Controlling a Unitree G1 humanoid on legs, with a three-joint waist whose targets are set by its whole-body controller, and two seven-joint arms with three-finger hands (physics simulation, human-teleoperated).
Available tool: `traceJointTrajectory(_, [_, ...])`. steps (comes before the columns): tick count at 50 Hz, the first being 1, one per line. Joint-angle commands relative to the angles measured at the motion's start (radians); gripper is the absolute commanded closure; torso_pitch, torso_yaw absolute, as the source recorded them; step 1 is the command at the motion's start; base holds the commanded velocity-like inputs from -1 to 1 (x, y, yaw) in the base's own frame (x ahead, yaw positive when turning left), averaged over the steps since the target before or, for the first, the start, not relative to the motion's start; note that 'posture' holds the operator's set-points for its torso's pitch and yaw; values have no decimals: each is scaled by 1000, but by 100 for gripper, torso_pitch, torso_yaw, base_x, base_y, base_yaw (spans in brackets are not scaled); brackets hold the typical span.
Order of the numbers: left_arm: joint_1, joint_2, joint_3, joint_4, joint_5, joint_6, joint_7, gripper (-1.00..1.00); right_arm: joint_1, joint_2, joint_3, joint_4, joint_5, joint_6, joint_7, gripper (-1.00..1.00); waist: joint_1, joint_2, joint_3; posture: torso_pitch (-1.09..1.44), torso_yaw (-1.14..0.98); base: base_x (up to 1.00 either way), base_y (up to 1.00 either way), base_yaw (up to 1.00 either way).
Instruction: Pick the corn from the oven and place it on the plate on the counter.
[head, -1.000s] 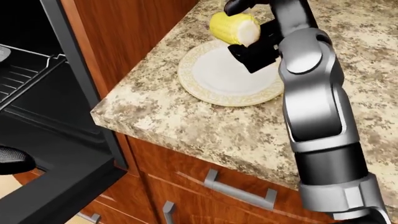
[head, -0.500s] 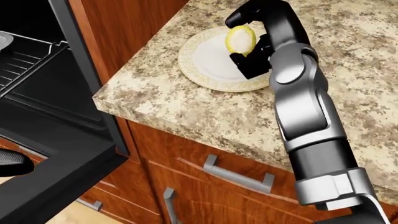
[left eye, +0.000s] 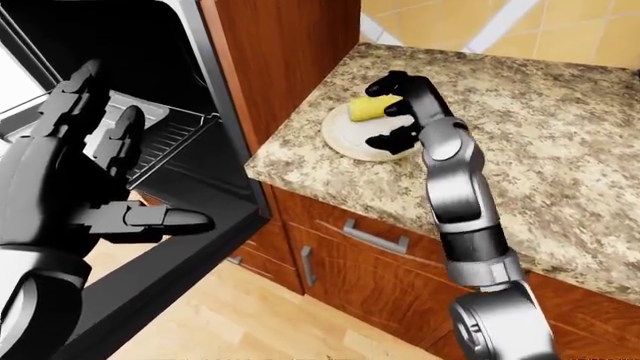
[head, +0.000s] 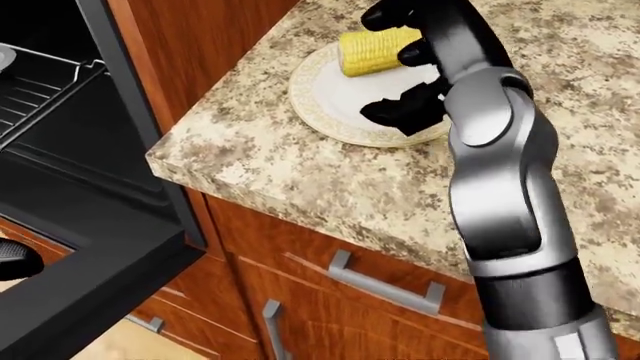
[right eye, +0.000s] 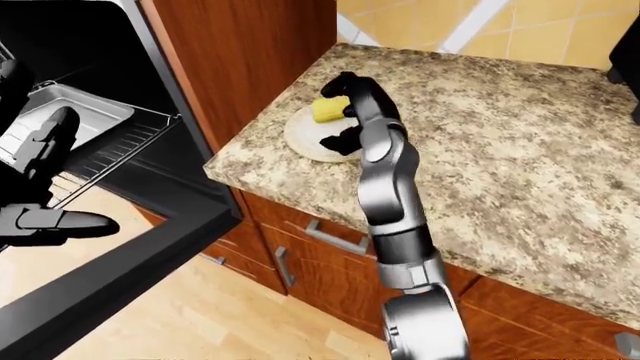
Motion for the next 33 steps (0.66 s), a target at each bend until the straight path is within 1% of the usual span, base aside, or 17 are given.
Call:
traceJointTrajectory(1, [-22, 16, 12, -10, 0, -26, 9, -100, -43, -1, 3, -137, -94, 77, 142, -22, 2, -2, -31, 0, 0, 0, 0, 0])
traceJointTrajectory(3, [-24, 22, 24, -14, -21, -17, 21, -100, -37, 2, 9, -218, -156, 123, 236, -24, -1, -1, -28, 0, 0, 0, 0, 0])
traceJointTrajectory(5, [-17, 23, 16, -12, -15, -28, 18, -100, -45, 6, 2, -271, -202, 140, 296, -21, -4, -1, -26, 0, 0, 0, 0, 0])
traceJointTrajectory(8, [-12, 34, 40, -6, -33, -30, 19, -100, -51, 6, -4, -379, -266, 171, 404, -19, -6, -1, -27, 0, 0, 0, 0, 0])
traceJointTrajectory(9, [-6, 37, 45, -5, -35, -34, 17, -100, -52, 0, -4, -442, -299, 198, 464, -19, -6, -1, -27, 0, 0, 0, 0, 0])
traceJointTrajectory(11, [0, 47, 65, -4, -51, -33, 18, -100, -54, -19, -20, -531, -347, 221, 562, -18, -6, -2, -25, 0, 0, 0, 0, 0])
traceJointTrajectory(14, [6, 66, 93, -3, -90, -33, 33, -100, -48, -51, -57, -638, -389, 248, 673, -17, -7, 0, -19, 0, 0, 0, 0, 0])
traceJointTrajectory(15, [10, 71, 91, 0, -91, -40, 35, -100, -52, -64, -72, -668, -396, 258, 704, -17, -7, -1, -18, 0, 0, 0, 0, 0])
traceJointTrajectory(17, [16, 78, 94, 1, -99, -48, 40, -100, -49, -79, -85, -728, -412, 280, 757, -17, -8, -2, -16, 0, 0, 0, 0, 0])
traceJointTrajectory(19, [29, 80, 95, 0, -98, -59, 39, -100, 6, -68, -92, -766, -398, 265, 744, -18, -8, -2, -15, 0, 0, 0, 0, 0])
traceJointTrajectory(21, [36, 88, 112, -1, -115, -58, 41, -100, 46, -74, -105, -799, -387, 263, 743, -20, -9, -1, -14, 0, 0, 0, 0, 0])
traceJointTrajectory(24, [56, 97, 140, 3, -125, -67, 28, -100, 72, -129, -158, -864, -356, 293, 780, -22, -12, -2, -18, 0, 0, 0, 0, 0])
traceJointTrajectory(26, [66, 105, 162, 15, -128, -78, 16, -100, 113, -177, -209, -900, -308, 299, 784, -22, -11, -2, -17, 0, 0, 0, 0, 0])
traceJointTrajectory(28, [83, 108, 186, 23, -130, -87, 2, -100, 129, -247, -263, -941, -266, 340, 816, -21, -8, -4, -14, 0, 0, 0, 0, 0])
traceJointTrajectory(31, [106, 113, 233, 22, -160, -94, -1, -100, 174, -373, -379, -1026, -176, 419, 866, -23, -5, -9, -13, 0, 0, 0, 0, 0])
traceJointTrajectory(32, [119, 115, 251, 21, -170, -98, -2, -100, 196, -419, -436, -1051, -131, 444, 880, -24, -4, -11, -12, 0, 0, 0, 0, 0])
traceJointTrajectory(33, [131, 122, 287, 21, -197, -99, 0, -100, 218, -462, -491, -1068, -80, 464, 883, -25, -4, -14, -11, 0, 0, 0, 0, 0])
